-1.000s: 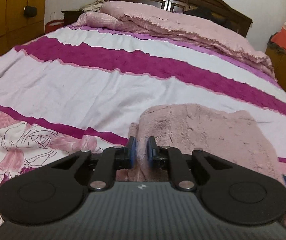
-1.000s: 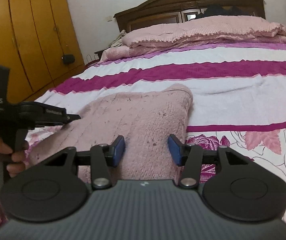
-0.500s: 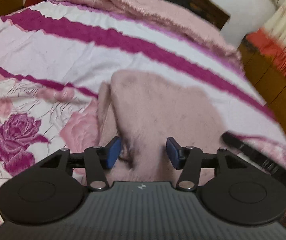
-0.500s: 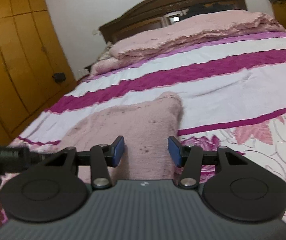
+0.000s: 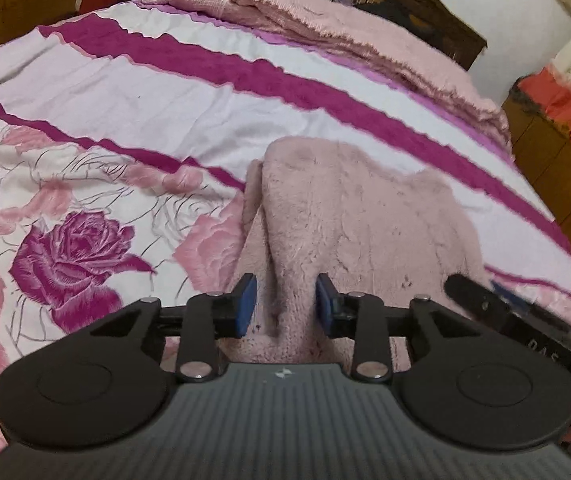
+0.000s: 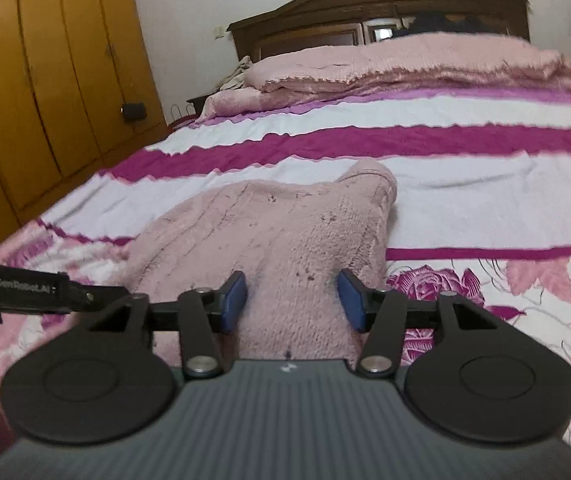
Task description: Fold small clothes
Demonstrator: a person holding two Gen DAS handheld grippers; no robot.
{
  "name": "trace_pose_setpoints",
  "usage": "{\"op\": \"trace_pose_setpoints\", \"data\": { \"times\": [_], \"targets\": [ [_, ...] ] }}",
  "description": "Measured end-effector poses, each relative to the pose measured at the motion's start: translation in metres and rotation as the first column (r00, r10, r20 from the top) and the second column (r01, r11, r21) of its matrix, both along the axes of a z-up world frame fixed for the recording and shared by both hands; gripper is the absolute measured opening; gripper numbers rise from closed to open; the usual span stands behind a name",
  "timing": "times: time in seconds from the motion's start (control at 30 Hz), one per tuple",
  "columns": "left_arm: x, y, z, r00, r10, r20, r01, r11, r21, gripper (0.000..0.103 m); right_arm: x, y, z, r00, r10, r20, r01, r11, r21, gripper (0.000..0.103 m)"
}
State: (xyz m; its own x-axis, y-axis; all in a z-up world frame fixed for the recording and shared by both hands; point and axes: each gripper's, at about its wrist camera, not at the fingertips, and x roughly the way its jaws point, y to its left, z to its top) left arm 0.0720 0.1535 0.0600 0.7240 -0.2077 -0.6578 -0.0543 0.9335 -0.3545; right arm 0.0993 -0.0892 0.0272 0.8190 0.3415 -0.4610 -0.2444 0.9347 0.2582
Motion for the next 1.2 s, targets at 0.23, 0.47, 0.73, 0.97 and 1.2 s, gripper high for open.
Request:
{"op": "trace_pose_setpoints", "data": {
  "times": [0.23, 0.47, 0.73, 0.97, 1.2],
  "targets": [
    [0.017, 0.002, 0.008, 1.000, 0.006, 0.005, -0.006, 1.000, 0.005, 0.070, 0.016, -0.051, -0.005, 0.992, -0.033, -0.123, 0.065, 0.962, 0.264, 0.078],
    [0.032, 0.005, -0.016, 0.998, -0.020, -0.065, 0.014, 0.995, -0.095, 0.074, 0.042, -0.069, -0.036, 0.962, 0.080, -0.259, 0.040, 0.903, 0.428, 0.082],
    [0.036, 0.003, -0.030, 0.997, -0.055, -0.047, 0.044, 0.979, -0.201, 0.070, 0.058, -0.043, -0.038, 0.952, 0.158, -0.261, -0.037, 0.909, 0.416, 0.059],
    [0.030, 0.006, -0.012, 0.997, -0.080, 0.005, 0.078, 0.952, -0.294, 0.045, 0.054, -0.047, 0.009, 0.955, 0.171, -0.244, -0.031, 0.872, 0.488, 0.047],
    [-0.005, -0.029, 0.017, 0.991, -0.130, 0.043, 0.137, 0.932, -0.335, 0.044, 0.010, -0.077, 0.053, 0.959, 0.160, -0.233, -0.040, 0.892, 0.450, 0.047]
  ]
}}
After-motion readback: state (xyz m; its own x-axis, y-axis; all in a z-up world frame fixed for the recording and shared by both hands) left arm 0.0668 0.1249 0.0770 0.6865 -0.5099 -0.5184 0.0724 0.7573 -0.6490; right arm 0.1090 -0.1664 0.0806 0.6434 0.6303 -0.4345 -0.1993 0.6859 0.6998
